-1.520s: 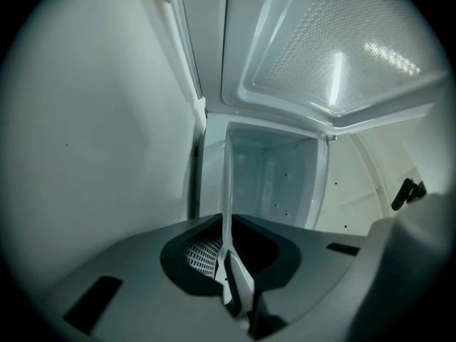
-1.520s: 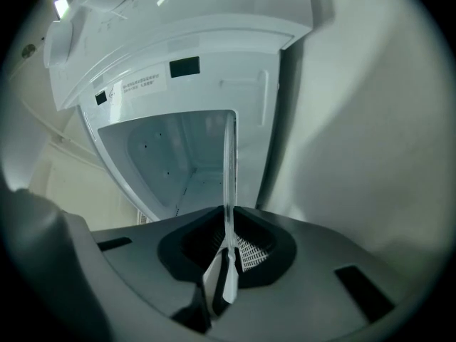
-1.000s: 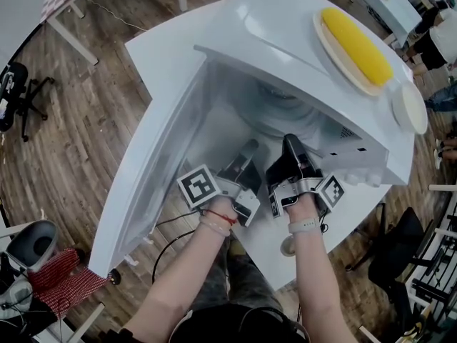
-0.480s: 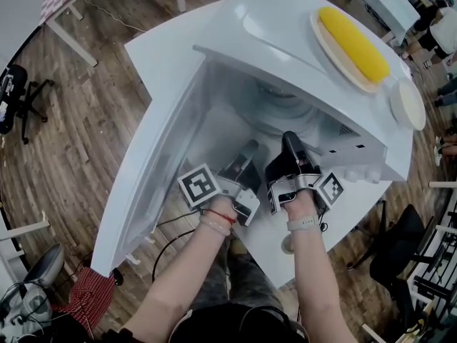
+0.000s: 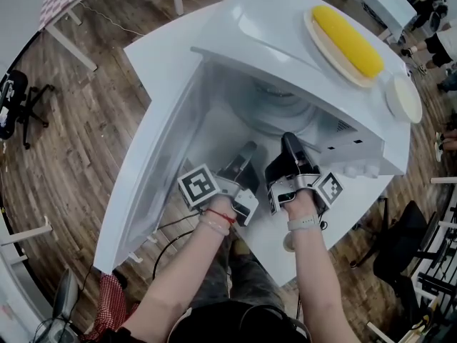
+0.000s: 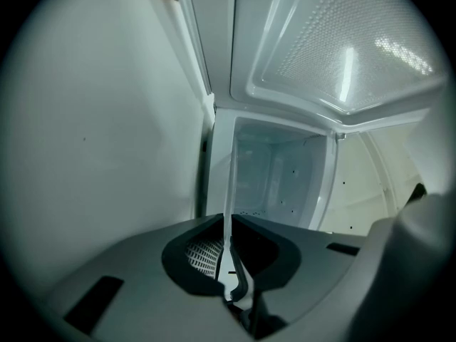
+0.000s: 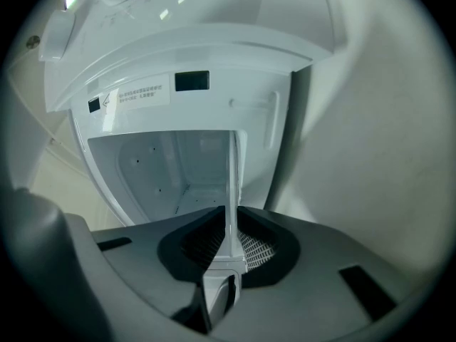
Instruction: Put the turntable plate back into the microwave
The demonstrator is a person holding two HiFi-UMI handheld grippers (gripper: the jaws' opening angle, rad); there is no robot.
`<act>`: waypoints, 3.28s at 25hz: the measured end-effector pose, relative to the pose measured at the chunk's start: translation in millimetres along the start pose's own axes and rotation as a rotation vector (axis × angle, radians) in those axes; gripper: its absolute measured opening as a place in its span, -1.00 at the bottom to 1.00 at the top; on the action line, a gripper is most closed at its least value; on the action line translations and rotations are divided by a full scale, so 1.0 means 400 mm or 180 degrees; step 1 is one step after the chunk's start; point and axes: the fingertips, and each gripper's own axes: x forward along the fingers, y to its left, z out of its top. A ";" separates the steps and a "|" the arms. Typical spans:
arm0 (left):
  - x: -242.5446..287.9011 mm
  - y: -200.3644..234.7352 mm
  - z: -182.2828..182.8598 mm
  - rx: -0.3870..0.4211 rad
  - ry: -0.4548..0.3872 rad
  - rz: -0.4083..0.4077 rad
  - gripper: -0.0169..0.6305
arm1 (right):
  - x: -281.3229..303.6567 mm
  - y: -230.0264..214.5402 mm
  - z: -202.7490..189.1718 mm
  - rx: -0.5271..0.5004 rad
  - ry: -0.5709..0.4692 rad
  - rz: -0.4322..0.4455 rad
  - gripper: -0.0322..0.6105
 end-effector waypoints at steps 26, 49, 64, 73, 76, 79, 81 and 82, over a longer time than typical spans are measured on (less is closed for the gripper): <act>-0.070 -0.014 -0.096 0.0783 0.0512 0.0264 -0.91 | -0.136 0.036 -0.100 -0.0529 0.0544 0.0118 -0.75; -0.254 -0.133 -0.274 0.1867 0.0913 0.0258 -0.91 | -0.370 0.124 -0.210 -0.1199 0.1009 0.0171 -0.84; -0.340 -0.172 -0.270 0.2229 0.0787 0.0274 -0.91 | -0.434 0.163 -0.279 -0.3234 0.1203 0.0128 -0.84; -0.362 -0.192 -0.293 0.2701 0.0792 0.0238 -0.91 | -0.467 0.170 -0.314 -0.3786 0.1127 0.0187 -0.84; -0.377 -0.184 -0.289 0.2683 0.0781 0.0262 -0.91 | -0.485 0.155 -0.309 -0.3792 0.1082 0.0145 -0.84; -0.392 -0.178 -0.286 0.2680 0.0764 0.0295 -0.91 | -0.503 0.145 -0.309 -0.3776 0.1069 0.0115 -0.84; -0.399 -0.176 -0.284 0.2672 0.0744 0.0308 -0.91 | -0.511 0.146 -0.314 -0.3807 0.1072 0.0131 -0.84; -0.402 -0.175 -0.285 0.2674 0.0738 0.0312 -0.91 | -0.515 0.148 -0.316 -0.3841 0.1072 0.0138 -0.84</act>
